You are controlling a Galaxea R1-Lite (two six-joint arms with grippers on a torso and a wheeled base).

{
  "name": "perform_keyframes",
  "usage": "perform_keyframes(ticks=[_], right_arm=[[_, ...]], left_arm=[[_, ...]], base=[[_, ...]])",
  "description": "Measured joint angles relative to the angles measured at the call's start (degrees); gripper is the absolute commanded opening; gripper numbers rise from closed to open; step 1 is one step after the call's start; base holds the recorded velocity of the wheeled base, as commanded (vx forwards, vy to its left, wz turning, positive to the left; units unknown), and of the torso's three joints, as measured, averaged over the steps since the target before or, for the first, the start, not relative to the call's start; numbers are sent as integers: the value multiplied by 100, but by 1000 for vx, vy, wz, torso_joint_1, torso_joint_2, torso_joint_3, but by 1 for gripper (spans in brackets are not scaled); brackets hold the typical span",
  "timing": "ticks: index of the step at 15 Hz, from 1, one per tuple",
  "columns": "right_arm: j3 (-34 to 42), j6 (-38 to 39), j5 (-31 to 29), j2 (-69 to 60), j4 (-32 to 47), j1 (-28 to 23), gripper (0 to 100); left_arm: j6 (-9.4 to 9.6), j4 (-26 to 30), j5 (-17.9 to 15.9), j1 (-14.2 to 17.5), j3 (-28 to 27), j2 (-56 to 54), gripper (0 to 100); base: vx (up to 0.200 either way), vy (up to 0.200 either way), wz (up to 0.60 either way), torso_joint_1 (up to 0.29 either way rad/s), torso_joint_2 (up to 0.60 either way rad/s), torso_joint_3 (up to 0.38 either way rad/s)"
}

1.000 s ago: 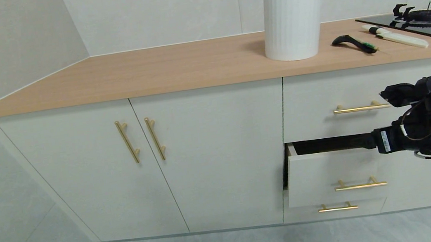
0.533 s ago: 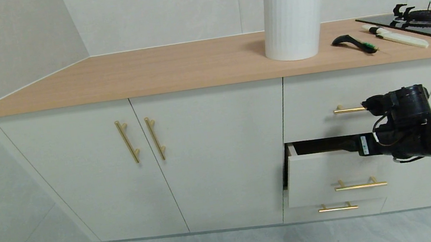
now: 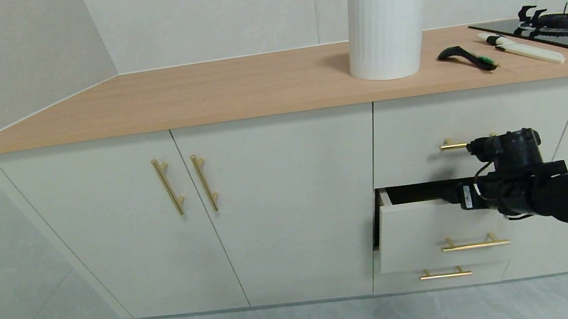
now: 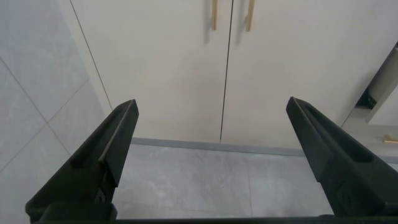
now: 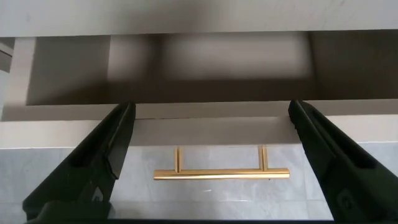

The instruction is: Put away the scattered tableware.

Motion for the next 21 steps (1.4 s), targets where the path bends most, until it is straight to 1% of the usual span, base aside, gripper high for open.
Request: perform_keyframes(ticks=[2, 5, 10, 12, 15, 19, 21], right_arm=[[22, -27, 0, 16, 18, -2, 100], [33, -51, 2, -33, 405, -4, 100], [11, -126, 24, -354, 1486, -4, 100], [20, -150, 20, -535, 2036, -4, 100], [-5, -163, 16, -791, 2480, 5, 100], [13, -178, 17, -1163, 3615, 72, 100], [28, -218, 17, -1285, 3883, 124, 100]], left_arm=[[0, 0, 2, 0, 0, 0, 100], [0, 0, -2, 0, 0, 0, 100], [0, 0, 0, 0, 0, 0, 100], [2, 2, -2, 0, 0, 0, 100], [2, 0, 5, 0, 0, 0, 100], [0, 0, 2, 0, 0, 0, 100], [0, 2, 0, -2, 0, 0, 100]], base=[[0, 0, 0, 0, 0, 0], [0, 0, 0, 0, 0, 0], [0, 0, 0, 0, 0, 0], [0, 0, 0, 0, 0, 0], [0, 0, 0, 0, 0, 0], [0, 0, 0, 0, 0, 0], [0, 0, 0, 0, 0, 0]])
